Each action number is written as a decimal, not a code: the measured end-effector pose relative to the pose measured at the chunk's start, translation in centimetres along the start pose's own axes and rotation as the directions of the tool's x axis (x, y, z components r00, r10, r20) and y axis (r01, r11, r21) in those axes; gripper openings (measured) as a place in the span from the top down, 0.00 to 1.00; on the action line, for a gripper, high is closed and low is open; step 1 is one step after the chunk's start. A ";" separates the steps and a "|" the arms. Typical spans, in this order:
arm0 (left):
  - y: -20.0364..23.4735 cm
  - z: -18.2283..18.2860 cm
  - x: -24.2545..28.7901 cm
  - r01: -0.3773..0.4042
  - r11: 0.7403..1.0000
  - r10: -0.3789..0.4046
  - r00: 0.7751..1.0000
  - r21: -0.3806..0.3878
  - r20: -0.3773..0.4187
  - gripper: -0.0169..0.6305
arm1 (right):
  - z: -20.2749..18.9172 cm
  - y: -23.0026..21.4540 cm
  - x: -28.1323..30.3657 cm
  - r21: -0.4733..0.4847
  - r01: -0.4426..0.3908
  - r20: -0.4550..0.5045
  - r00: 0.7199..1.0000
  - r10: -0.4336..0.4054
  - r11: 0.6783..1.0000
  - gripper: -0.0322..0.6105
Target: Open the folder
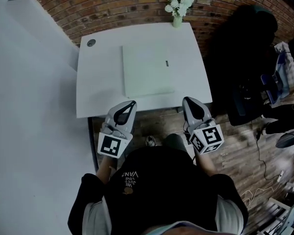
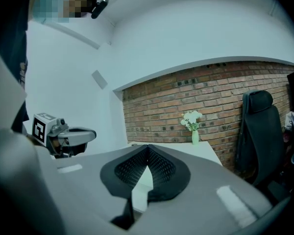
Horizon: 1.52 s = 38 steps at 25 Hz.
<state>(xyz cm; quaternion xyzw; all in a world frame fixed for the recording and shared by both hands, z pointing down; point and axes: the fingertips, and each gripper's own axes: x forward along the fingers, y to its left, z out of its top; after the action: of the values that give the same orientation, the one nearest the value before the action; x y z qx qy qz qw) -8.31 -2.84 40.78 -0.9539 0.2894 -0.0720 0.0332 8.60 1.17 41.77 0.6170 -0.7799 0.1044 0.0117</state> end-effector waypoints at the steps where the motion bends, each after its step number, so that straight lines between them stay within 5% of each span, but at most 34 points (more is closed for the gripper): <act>1: 0.4 -0.1 0.1 -0.003 1.000 0.003 1.000 -0.001 0.002 0.97 | -0.1 -0.1 0.2 0.000 0.005 0.001 1.000 -0.005 1.000 0.95; 38: 1.0 -2.4 11.3 -0.163 0.986 0.164 0.985 0.019 -0.061 0.97 | 0.4 -10.0 11.7 -0.077 -0.190 -0.095 0.979 0.183 0.979 0.95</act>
<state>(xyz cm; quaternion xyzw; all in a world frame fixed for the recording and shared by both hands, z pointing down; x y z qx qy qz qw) 0.03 -10.05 44.39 -0.9239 0.3672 -0.1008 0.0367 15.50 -12.27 44.59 0.5348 -0.8369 0.0983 0.0624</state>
